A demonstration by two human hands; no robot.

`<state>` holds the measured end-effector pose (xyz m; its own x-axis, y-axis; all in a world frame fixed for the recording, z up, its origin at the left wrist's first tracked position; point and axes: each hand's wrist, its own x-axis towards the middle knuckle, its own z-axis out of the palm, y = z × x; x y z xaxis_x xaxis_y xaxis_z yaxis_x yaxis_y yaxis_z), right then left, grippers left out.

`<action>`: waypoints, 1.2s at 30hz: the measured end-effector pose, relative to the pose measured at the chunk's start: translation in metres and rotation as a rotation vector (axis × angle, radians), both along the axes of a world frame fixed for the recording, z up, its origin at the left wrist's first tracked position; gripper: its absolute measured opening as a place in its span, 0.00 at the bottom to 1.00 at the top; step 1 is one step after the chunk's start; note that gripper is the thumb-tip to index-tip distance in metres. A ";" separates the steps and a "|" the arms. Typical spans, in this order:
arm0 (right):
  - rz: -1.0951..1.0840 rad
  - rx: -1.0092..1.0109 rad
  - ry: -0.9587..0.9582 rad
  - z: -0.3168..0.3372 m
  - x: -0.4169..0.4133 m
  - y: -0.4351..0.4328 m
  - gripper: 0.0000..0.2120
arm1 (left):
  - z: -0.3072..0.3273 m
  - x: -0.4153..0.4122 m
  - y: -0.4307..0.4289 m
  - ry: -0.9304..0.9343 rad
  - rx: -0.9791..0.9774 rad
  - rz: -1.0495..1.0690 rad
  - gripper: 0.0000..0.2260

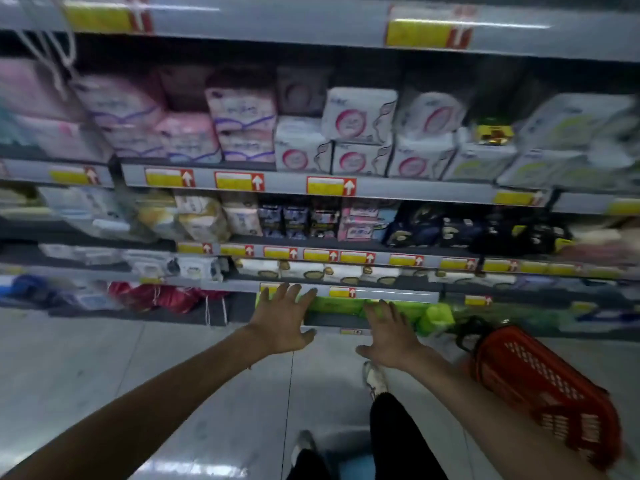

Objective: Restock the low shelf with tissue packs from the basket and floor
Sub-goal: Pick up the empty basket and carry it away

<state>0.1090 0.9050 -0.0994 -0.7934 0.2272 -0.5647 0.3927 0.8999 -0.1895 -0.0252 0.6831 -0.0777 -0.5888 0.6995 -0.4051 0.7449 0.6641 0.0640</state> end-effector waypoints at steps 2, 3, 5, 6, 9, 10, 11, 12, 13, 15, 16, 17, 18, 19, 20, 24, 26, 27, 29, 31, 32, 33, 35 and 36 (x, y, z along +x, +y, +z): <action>-0.115 -0.003 0.040 0.017 0.021 0.014 0.48 | 0.016 0.000 0.024 -0.050 0.051 -0.035 0.42; -0.177 0.001 0.058 0.026 0.033 0.024 0.48 | 0.024 0.002 0.038 -0.065 0.076 -0.061 0.42; -0.297 0.013 0.085 0.042 0.061 0.045 0.48 | 0.038 0.008 0.069 -0.057 0.120 -0.130 0.42; -0.352 0.018 0.092 0.049 0.077 0.056 0.48 | 0.045 0.014 0.085 -0.048 0.132 -0.170 0.42; -0.503 0.049 0.122 0.065 0.125 0.089 0.51 | 0.065 0.037 0.130 -0.010 0.163 -0.290 0.40; -0.547 0.067 0.130 0.069 0.141 0.100 0.52 | 0.071 0.045 0.145 0.009 0.174 -0.328 0.40; -0.585 0.084 0.132 0.073 0.156 0.110 0.51 | 0.077 0.054 0.159 0.024 0.183 -0.361 0.40; -0.620 0.095 0.138 0.077 0.171 0.120 0.49 | 0.083 0.063 0.173 0.030 0.189 -0.389 0.40; -0.654 0.105 0.150 0.080 0.184 0.131 0.47 | 0.088 0.071 0.187 0.030 0.191 -0.413 0.40; -0.712 0.123 0.172 0.087 0.209 0.151 0.45 | 0.096 0.087 0.216 0.027 0.192 -0.453 0.40; -0.747 0.123 0.182 0.088 0.222 0.162 0.47 | 0.097 0.094 0.231 0.026 0.193 -0.471 0.39; -0.779 0.122 0.187 0.089 0.234 0.172 0.49 | 0.098 0.101 0.246 0.024 0.197 -0.484 0.39; -0.807 0.121 0.180 0.088 0.246 0.184 0.50 | 0.097 0.110 0.262 0.020 0.199 -0.493 0.39; -0.828 0.125 0.170 0.086 0.258 0.196 0.51 | 0.096 0.118 0.279 0.016 0.193 -0.501 0.40; -0.850 0.126 0.162 0.080 0.271 0.210 0.51 | 0.093 0.126 0.296 0.010 0.183 -0.510 0.40; -0.929 0.119 0.155 0.046 0.322 0.276 0.53 | 0.068 0.160 0.370 -0.021 0.180 -0.501 0.39; -0.951 0.076 0.131 0.020 0.346 0.315 0.51 | 0.045 0.177 0.410 -0.029 0.147 -0.498 0.41; -0.960 0.054 0.125 0.007 0.357 0.334 0.51 | 0.032 0.186 0.430 -0.036 0.126 -0.489 0.41; -0.979 0.025 0.126 -0.018 0.374 0.373 0.50 | 0.000 0.201 0.472 -0.057 0.087 -0.454 0.43; -0.966 0.003 0.106 -0.047 0.386 0.412 0.53 | -0.033 0.216 0.511 -0.075 0.052 -0.429 0.44; -0.956 -0.014 0.094 -0.062 0.391 0.429 0.54 | -0.050 0.223 0.528 -0.088 0.032 -0.416 0.43; -0.953 -0.034 0.072 -0.080 0.397 0.446 0.57 | -0.065 0.232 0.546 -0.113 0.025 -0.397 0.41; -0.973 -0.070 0.034 -0.115 0.411 0.475 0.59 | -0.109 0.248 0.579 -0.166 0.008 -0.355 0.38; -0.974 -0.082 0.020 -0.134 0.418 0.489 0.58 | -0.130 0.256 0.594 -0.197 0.014 -0.350 0.38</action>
<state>0.5271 1.3937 -0.2331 -0.2891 0.7489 -0.5963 0.9531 0.1671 -0.2522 0.2312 1.2769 -0.2073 -0.2257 0.8503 -0.4755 0.8988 0.3700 0.2351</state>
